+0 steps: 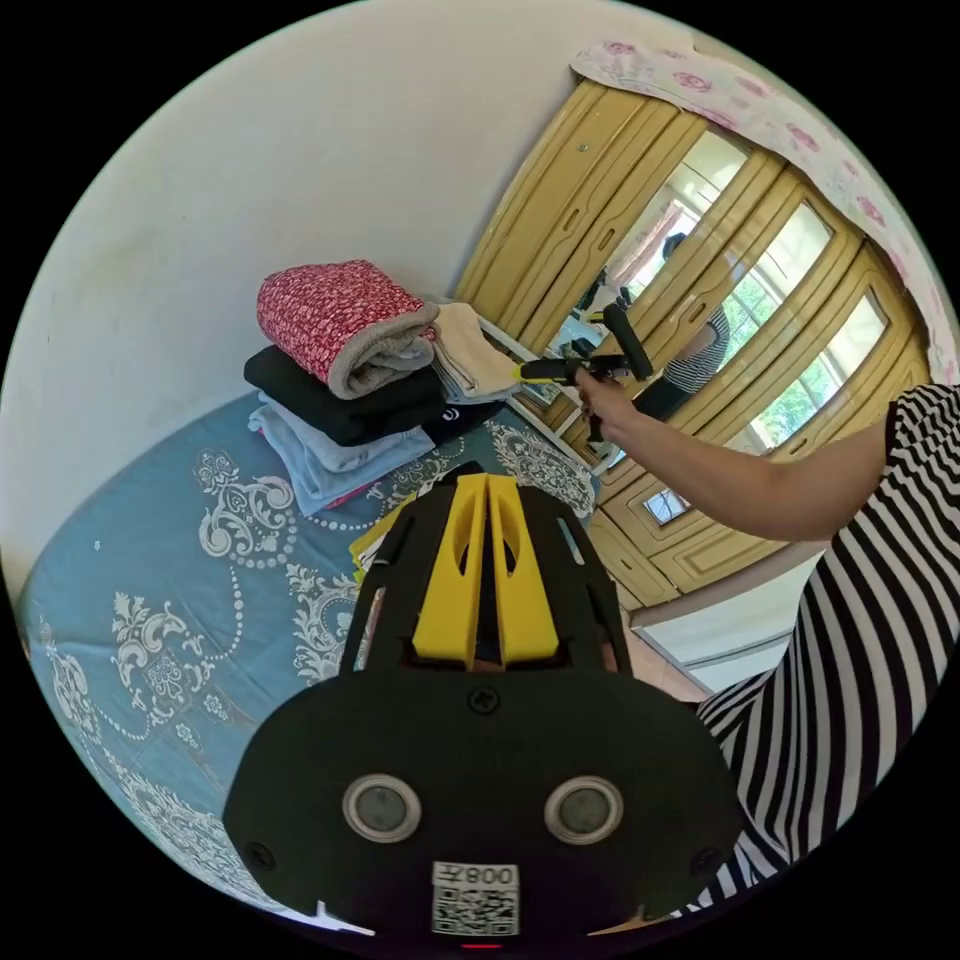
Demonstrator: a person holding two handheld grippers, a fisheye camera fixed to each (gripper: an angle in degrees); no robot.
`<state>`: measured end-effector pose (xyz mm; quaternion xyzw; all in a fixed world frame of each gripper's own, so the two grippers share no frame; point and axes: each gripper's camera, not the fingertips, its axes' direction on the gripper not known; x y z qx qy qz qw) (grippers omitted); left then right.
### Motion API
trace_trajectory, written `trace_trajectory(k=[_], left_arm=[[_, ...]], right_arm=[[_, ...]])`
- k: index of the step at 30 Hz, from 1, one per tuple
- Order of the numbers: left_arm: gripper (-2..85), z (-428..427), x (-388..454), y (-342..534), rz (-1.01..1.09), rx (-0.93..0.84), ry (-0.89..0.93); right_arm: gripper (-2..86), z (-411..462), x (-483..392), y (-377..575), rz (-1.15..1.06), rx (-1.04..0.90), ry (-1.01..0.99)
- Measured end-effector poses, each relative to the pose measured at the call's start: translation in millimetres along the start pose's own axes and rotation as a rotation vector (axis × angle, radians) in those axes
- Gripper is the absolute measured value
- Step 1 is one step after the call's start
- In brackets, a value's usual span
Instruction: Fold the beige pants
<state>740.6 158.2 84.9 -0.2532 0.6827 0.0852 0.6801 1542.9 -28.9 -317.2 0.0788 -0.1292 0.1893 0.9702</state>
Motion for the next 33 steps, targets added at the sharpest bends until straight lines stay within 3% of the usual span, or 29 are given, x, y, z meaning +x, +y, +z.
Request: trace_trajectory(k=[5,10,18,26,33], left_arm=[[0.3,23,21,7,-0.048,-0.078,-0.012],[0.3,37,21,24,-0.229,-0.100,0.050],[0.1,45,27,46,-0.375,-0.098,0.120],[0.1,45,61,67,-0.372,-0.084,0.178],[0.2,38,99,97,-0.353,-0.033,0.247]], right_arm=[[9.2,7,-12,-68,-0.025,0.000,0.054],[11.0,16,-38,-118,-0.068,-0.023,0.159],[8.9,19,-70,-132,-0.101,-0.101,0.266],[2.8,-55,-57,-94,0.038,0.014,0.013],[2.0,-189,-46,-17,0.127,0.315,-0.157]])
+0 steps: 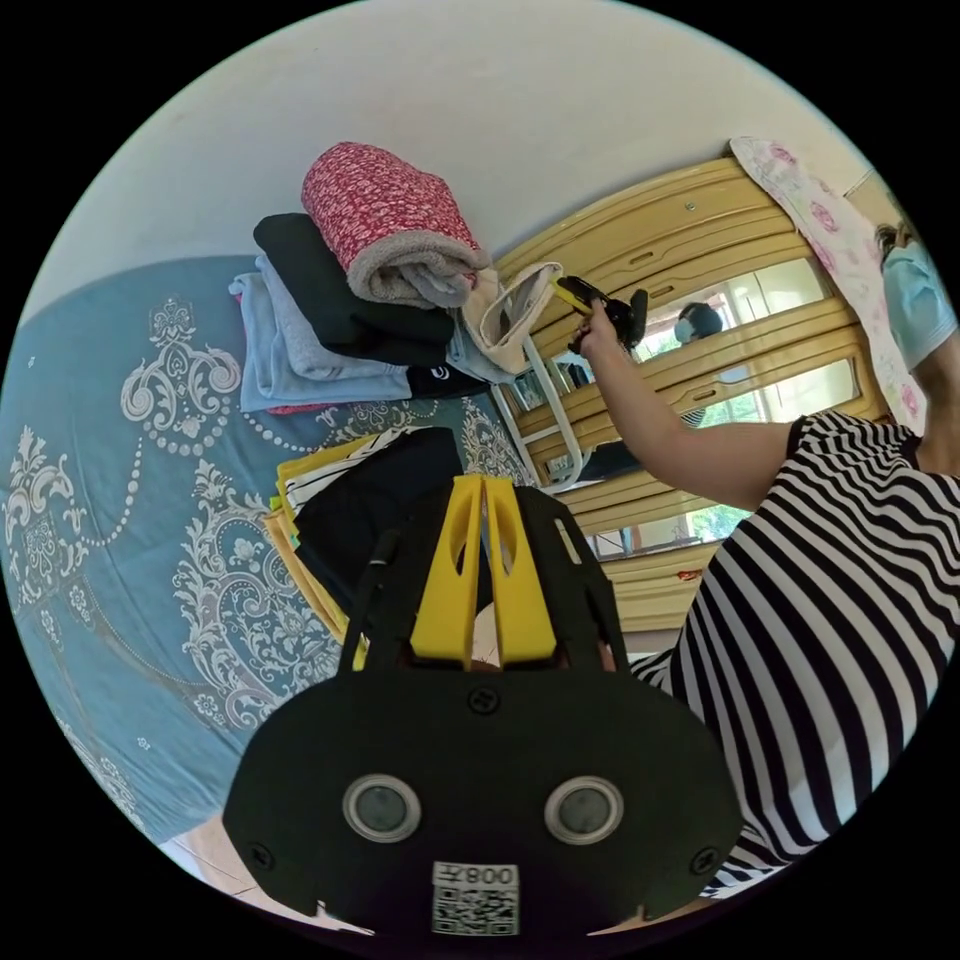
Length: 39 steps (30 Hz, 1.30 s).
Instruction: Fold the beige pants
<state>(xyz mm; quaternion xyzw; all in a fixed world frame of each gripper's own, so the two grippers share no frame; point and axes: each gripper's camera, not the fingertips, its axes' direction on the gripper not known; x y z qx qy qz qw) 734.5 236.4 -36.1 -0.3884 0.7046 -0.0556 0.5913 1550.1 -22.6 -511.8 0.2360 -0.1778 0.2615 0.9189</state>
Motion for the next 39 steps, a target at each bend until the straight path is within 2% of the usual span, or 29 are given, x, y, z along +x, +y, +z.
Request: trace_trajectory(k=[3,7,15,18,22,27,35,39], left_arm=[[0.2,2,13,23,0.023,0.000,0.032],[0.5,1,34,60,0.069,0.012,0.077],[4.7,-32,92,138,0.219,0.157,0.098],[8.4,-48,125,168,0.294,0.218,0.059],[11.3,-55,181,204,0.423,0.294,0.117],[9.9,-54,241,263,0.537,0.355,0.113],[2.5,-73,264,400,0.340,0.477,-0.167],[1.7,-105,298,466,0.309,0.554,-0.481]], right_arm=[[1.9,-71,-17,14,0.005,0.164,-0.078],[1.8,-155,-80,30,-0.120,0.328,-0.158],[1.7,-267,-247,76,-0.410,0.489,-0.328],[1.6,-289,-305,102,-0.476,0.463,-0.417],[1.6,-288,-375,147,-0.526,0.351,-0.533],[1.6,-257,-445,210,-0.587,0.207,-0.683],[1.7,-194,-525,287,-0.662,0.075,-0.831],[1.8,-146,-547,313,-0.637,-0.010,-0.871]])
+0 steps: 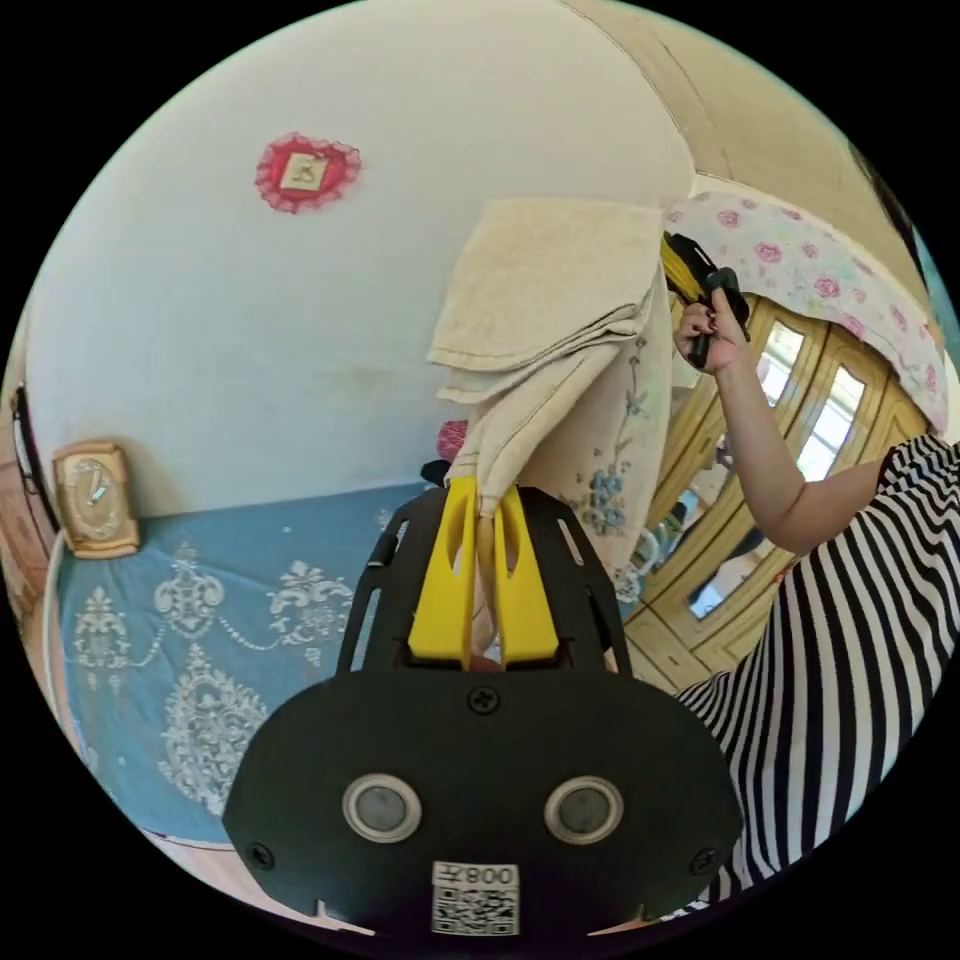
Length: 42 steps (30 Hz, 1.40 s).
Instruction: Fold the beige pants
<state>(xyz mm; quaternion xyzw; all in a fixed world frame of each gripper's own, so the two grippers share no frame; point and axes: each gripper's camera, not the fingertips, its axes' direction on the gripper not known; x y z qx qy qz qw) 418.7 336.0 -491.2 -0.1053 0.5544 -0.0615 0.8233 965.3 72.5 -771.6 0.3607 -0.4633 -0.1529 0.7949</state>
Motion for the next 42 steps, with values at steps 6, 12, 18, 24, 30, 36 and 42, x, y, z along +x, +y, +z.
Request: trace_trajectory(k=[6,12,18,24,30,36,42], left_arm=[[1.1,-97,54,17,0.064,0.052,-0.292],[0.7,-130,146,28,0.181,0.023,-0.506],[0.4,-115,243,34,0.289,-0.095,-0.654],[0.4,-99,325,38,0.349,-0.194,-0.752],[0.5,-105,401,36,0.375,-0.235,-0.859],[0.5,-102,472,28,0.431,-0.281,-1.001],[0.4,-100,520,14,0.457,-0.327,-1.052]], right_arm=[[1.9,72,44,57,0.183,-0.073,-0.094],[1.7,149,101,145,0.471,-0.232,-0.230],[1.0,211,143,247,0.710,-0.365,-0.363],[4.4,230,150,289,0.690,-0.445,-0.406],[8.3,262,133,289,0.531,-0.553,-0.425],[9.5,302,97,285,0.363,-0.638,-0.453],[10.0,325,62,284,0.234,-0.665,-0.445]])
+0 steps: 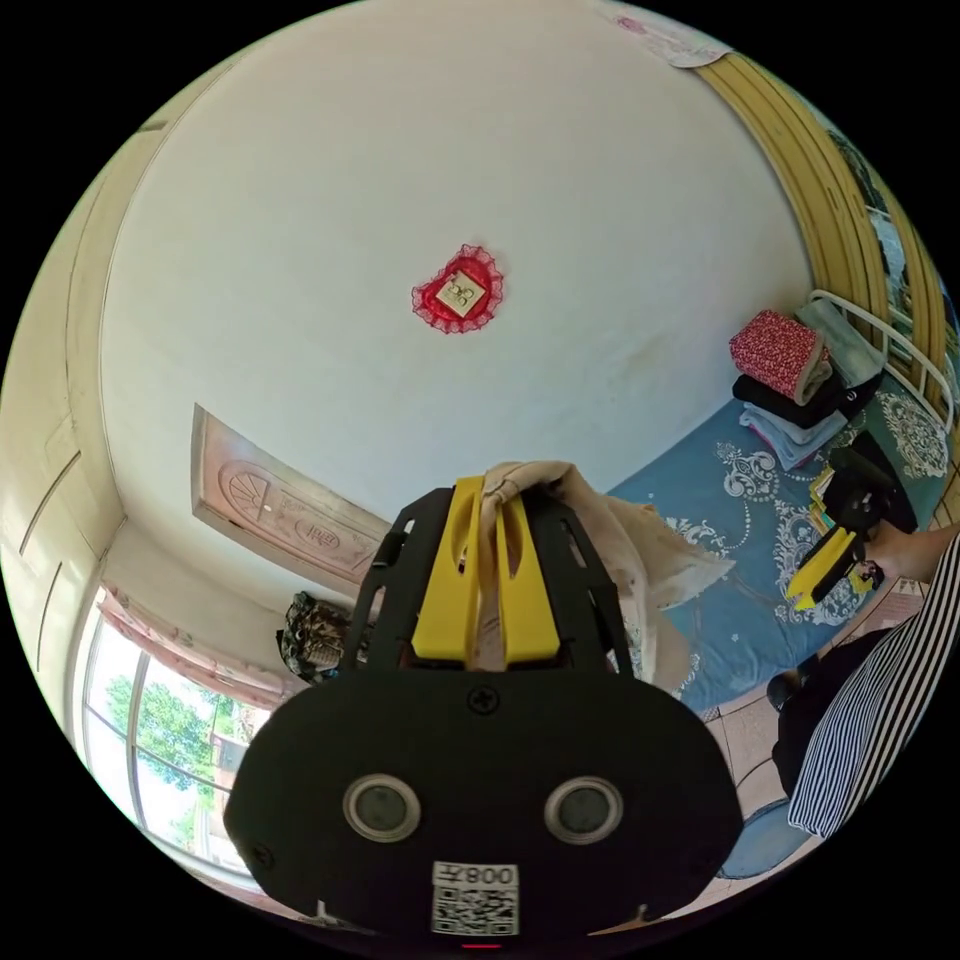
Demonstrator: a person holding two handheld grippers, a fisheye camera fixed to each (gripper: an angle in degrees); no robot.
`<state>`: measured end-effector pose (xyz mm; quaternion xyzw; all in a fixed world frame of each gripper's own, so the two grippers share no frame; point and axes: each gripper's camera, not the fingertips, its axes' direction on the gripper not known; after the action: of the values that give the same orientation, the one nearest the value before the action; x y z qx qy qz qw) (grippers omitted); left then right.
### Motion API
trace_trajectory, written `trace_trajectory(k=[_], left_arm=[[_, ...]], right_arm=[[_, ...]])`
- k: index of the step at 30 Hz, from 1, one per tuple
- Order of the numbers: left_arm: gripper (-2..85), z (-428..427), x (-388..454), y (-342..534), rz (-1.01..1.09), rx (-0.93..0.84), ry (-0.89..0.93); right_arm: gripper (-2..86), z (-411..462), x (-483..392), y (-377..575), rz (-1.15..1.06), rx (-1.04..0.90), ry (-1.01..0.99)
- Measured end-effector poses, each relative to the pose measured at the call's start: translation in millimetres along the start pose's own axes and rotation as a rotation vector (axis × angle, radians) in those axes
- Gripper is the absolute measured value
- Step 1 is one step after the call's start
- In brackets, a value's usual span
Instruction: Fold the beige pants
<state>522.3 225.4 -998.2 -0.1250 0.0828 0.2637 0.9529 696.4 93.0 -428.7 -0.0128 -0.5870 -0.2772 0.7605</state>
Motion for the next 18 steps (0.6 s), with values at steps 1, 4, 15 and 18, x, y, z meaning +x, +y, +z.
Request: trace_trajectory(k=[1,4,15,18], left_arm=[[0.4,-7,2,-5,0.008,-0.001,0.008],[0.4,-24,5,-16,0.019,0.020,0.024],[0.4,-83,-7,-55,0.090,0.142,0.088],[0.4,-94,-18,-62,0.114,0.175,0.094]], right_arm=[[10.4,4,-5,-1,-0.017,0.001,0.031],[11.8,10,-17,-3,-0.044,0.010,0.118],[11.9,19,-24,19,-0.036,0.092,0.488],[5.7,22,-12,29,0.030,0.088,0.593]])
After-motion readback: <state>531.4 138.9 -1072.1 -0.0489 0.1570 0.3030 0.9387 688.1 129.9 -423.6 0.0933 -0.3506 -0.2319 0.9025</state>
